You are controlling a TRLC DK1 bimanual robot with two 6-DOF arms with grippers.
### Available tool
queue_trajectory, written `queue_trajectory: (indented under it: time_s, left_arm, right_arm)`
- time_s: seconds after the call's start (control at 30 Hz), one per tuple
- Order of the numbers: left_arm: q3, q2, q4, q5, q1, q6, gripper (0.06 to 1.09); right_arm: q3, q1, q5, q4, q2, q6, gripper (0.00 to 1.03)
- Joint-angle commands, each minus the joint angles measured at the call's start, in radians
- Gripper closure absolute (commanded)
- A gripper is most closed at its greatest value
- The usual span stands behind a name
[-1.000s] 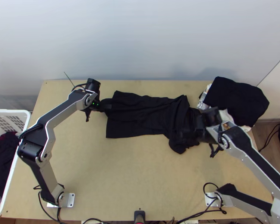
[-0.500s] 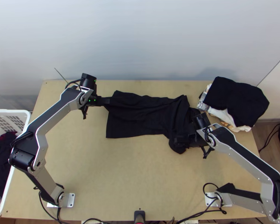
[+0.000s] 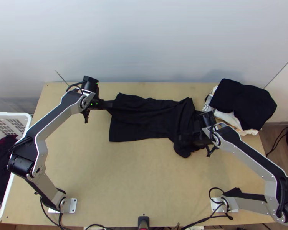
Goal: Fold the t-shirt
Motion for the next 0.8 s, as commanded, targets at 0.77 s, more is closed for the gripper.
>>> queue_trajectory:
  time_s: [0.77]
  left_arm:
    - [0.231, -0.099, -0.107, -0.019, 0.143, -0.104, 1.05]
  right_arm:
    - [0.288, -0.164, 0.075, -0.032, -0.086, -0.034, 1.00]
